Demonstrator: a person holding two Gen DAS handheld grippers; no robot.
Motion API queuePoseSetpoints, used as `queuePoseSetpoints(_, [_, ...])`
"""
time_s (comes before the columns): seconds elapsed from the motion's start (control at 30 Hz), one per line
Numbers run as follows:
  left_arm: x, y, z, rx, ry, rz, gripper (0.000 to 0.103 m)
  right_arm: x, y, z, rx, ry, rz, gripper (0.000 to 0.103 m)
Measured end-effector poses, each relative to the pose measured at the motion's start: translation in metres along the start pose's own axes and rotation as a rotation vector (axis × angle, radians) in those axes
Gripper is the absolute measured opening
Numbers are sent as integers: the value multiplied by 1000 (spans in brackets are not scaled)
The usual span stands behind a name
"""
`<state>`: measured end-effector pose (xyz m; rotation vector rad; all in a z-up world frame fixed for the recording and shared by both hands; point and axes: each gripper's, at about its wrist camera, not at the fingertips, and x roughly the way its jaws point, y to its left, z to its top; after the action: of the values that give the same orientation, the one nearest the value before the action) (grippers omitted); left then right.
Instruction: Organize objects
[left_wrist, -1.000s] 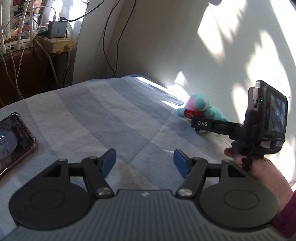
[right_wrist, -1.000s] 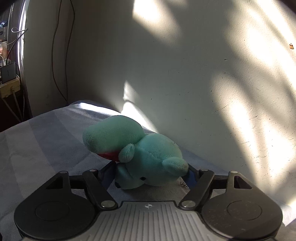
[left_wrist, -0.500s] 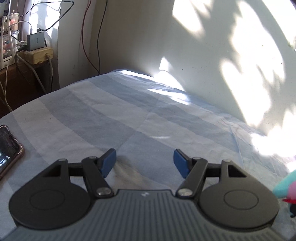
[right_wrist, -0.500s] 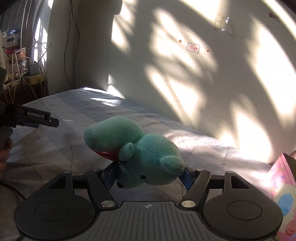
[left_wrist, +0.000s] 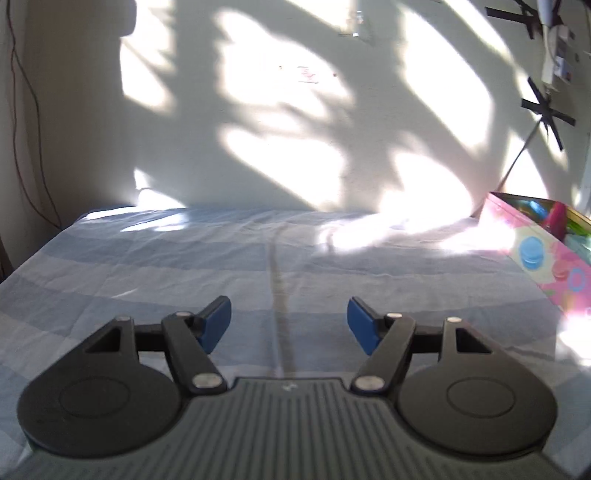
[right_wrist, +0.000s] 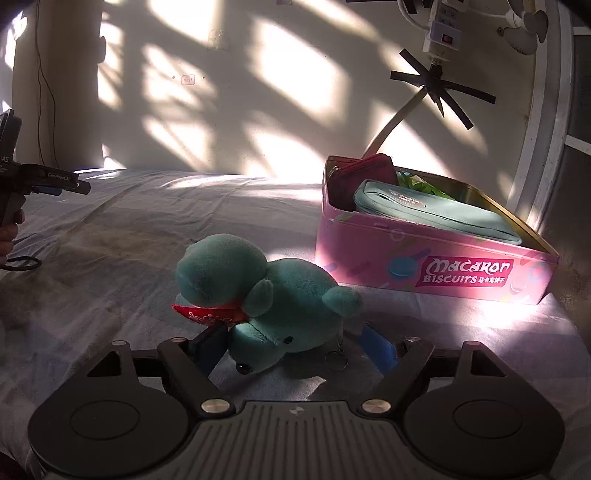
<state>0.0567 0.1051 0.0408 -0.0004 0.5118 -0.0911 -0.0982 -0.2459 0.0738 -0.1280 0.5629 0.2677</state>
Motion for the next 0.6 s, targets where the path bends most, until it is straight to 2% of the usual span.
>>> queuePoseSetpoints(0.1, [-27,-57,-1,65,11,-250,72,-1,-5,-8,24,-18,23,81])
queuePoseSetpoints(0.17, [-45,-90,-7,108,20,-386,80,-7,-11,-15,43,-32,57,83])
queuePoseSetpoints(0.2, [-50,-103,-11,127,33,-429,83,-9,-13,-18,44,-35,76,85])
queuePoseSetpoints(0.3, [-56,-132,-20,154,106,-499,86,-14,-16,-26,29,-49,131,85])
queuePoseSetpoints(0.43, [-55,-143,-24,60,236,-624,88,-17,-18,-28,11,-83,185,87])
queuePoseSetpoints(0.5, [-58,-153,-27,62,254,-644,91,-14,-17,-27,-11,-96,203,90])
queuePoseSetpoints(0.6, [-61,-169,-33,105,258,-625,91,-4,-13,-21,-54,-87,214,91])
